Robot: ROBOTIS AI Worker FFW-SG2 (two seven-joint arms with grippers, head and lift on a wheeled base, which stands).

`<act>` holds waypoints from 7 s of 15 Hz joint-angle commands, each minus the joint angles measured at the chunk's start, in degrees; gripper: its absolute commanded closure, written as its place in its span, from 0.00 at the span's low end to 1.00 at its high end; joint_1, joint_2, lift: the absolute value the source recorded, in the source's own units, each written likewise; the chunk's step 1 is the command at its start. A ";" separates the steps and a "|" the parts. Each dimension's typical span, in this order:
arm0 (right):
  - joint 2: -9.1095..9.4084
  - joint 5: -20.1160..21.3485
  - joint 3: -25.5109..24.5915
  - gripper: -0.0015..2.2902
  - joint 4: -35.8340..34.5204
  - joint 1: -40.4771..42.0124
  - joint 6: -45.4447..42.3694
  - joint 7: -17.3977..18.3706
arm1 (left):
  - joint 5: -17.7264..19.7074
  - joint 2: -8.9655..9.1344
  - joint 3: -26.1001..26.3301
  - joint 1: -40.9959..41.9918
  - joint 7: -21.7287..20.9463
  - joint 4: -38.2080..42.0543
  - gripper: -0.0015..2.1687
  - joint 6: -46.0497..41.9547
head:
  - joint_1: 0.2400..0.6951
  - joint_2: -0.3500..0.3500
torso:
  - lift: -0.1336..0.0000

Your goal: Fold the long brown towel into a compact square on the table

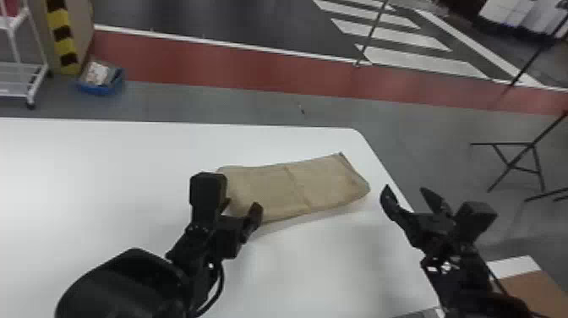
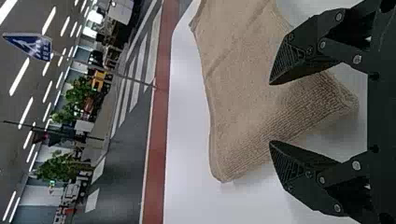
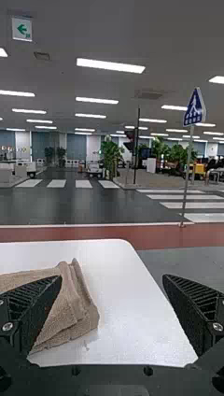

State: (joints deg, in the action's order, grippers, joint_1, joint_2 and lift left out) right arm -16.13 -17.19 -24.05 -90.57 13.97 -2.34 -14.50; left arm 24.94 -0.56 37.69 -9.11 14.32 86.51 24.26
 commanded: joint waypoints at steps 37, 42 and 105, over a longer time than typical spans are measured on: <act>0.05 0.67 3.57 0.04 -0.93 -2.98 4.59 -0.09 | -4.81 -14.29 -18.44 12.36 0.44 30.74 0.03 20.35 | 1.00 0.00 | 0.04; 0.40 0.76 5.50 0.04 -1.98 -3.86 8.28 -0.09 | -9.03 -13.41 -15.90 8.58 -0.26 25.47 0.23 12.62 | 1.00 0.00 | 0.04; 1.80 -13.66 13.77 0.61 -6.37 -31.64 71.74 -14.51 | -4.37 -12.97 -16.86 3.40 -12.48 11.23 0.91 17.36 | 1.00 0.32 | 0.04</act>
State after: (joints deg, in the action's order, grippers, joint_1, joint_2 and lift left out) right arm -15.26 -29.70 -10.54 -96.65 -16.75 68.51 -29.11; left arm 20.56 -13.98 20.44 -5.38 1.97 98.29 41.61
